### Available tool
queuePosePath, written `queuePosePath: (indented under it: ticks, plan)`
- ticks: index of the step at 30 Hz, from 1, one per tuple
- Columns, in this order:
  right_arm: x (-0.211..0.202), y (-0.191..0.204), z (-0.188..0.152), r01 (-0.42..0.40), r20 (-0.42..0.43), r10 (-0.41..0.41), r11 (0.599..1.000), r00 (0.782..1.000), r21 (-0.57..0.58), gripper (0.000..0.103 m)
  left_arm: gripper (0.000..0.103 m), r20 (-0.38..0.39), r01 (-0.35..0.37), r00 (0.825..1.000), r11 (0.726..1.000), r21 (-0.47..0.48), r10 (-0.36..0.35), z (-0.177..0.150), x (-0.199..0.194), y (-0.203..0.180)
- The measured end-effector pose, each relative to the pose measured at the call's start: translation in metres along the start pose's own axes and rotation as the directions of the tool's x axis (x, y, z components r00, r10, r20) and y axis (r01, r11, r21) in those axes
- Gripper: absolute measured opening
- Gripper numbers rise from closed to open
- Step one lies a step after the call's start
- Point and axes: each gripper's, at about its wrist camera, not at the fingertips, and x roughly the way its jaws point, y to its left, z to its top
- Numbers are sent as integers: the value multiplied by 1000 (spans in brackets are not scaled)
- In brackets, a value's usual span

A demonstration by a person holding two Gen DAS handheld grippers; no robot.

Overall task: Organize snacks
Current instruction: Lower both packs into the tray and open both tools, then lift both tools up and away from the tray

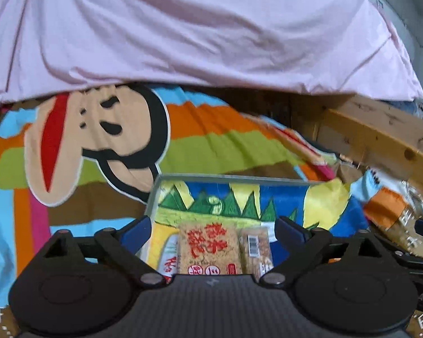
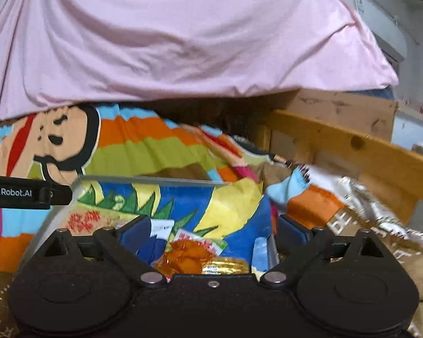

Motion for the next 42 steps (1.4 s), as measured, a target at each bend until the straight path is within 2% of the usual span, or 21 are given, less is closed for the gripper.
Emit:
queuePosePath:
  ticks: [4, 8, 14, 22, 25, 33, 36, 42]
  plan:
    - [-28, -3, 8, -5, 45, 5, 1000, 999, 7, 102, 102, 50, -20, 999, 1000, -8, 20, 7, -31, 3]
    - [-58, -6, 12, -9, 79, 8, 1000, 997, 24, 102, 102, 80, -32, 996, 999, -22, 33, 9, -62, 9]
    - [-100, -11, 13, -19, 121, 14, 999, 993, 37, 102, 102, 82, -49, 995, 998, -36, 52, 4, -99, 12]
    - [-153, -15, 7, -28, 179, 21, 999, 984, 36, 102, 103, 82, -95, 992, 995, -21, 97, -20, -142, 14]
    - [-170, -16, -1, -29, 181, 25, 999, 983, 23, 102, 103, 95, -131, 986, 991, -38, 134, -32, -160, 14]
    - [-210, -17, -30, -34, 131, 29, 999, 991, 36, 102, 103, 35, -131, 990, 989, -63, 133, -61, -197, 18]
    - [-222, -15, -41, -28, 106, 25, 999, 994, 26, 102, 103, 9, -170, 985, 983, -64, 171, -75, -207, 16]
    - [-242, -15, -56, -24, 81, 22, 999, 996, 22, 102, 103, -47, -199, 979, 980, -20, 198, -95, -220, 12]
